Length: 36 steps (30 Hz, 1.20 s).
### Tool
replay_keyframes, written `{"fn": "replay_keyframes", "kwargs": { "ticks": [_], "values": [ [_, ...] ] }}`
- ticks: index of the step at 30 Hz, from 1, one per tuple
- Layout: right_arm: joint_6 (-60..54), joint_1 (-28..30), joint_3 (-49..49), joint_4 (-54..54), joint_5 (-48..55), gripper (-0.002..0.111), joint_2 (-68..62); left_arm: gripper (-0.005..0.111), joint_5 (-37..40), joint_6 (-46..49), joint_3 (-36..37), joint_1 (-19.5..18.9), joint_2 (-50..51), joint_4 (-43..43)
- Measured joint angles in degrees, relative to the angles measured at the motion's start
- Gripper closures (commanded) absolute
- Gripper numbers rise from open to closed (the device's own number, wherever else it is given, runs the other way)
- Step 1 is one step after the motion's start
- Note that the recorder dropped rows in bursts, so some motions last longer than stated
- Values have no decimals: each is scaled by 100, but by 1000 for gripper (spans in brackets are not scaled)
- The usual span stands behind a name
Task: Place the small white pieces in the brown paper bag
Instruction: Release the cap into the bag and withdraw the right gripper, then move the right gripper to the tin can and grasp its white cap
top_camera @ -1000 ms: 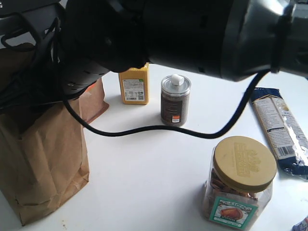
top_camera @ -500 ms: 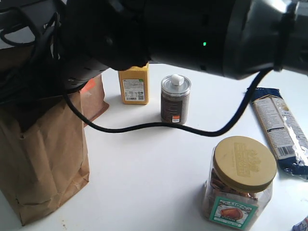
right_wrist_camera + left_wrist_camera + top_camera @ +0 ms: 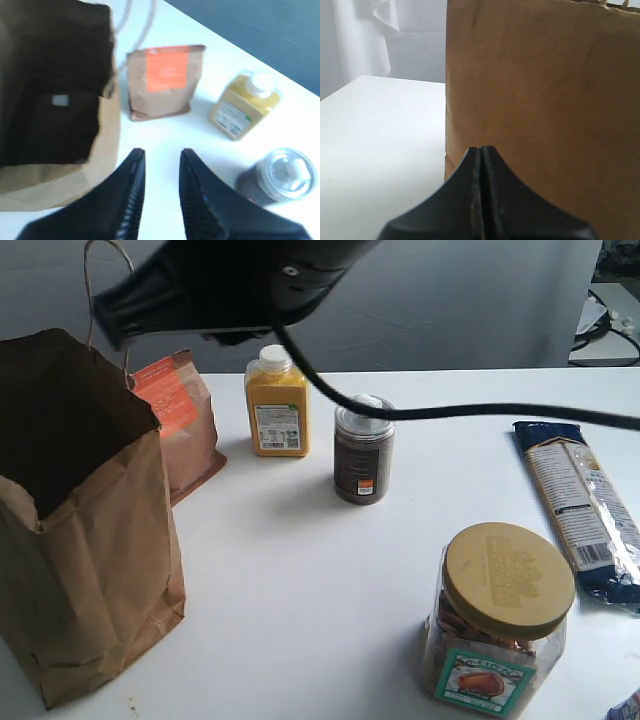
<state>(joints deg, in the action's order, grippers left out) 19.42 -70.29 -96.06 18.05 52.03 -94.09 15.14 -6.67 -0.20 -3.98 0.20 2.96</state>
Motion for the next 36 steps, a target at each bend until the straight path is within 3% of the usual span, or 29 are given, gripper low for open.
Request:
{"fn": "replay_keyframes", "kwargs": {
  "ticks": [11, 21, 36],
  "values": [
    [0, 1393, 991, 50, -235, 45, -1, 107, 0, 0, 0, 0, 0, 0],
    [-602, 2268, 1045, -322, -707, 45, -710, 107, 0, 0, 0, 0, 0, 0],
    [-1298, 2470, 728, -827, -1431, 45, -1602, 107, 0, 0, 0, 0, 0, 0]
  ]
}}
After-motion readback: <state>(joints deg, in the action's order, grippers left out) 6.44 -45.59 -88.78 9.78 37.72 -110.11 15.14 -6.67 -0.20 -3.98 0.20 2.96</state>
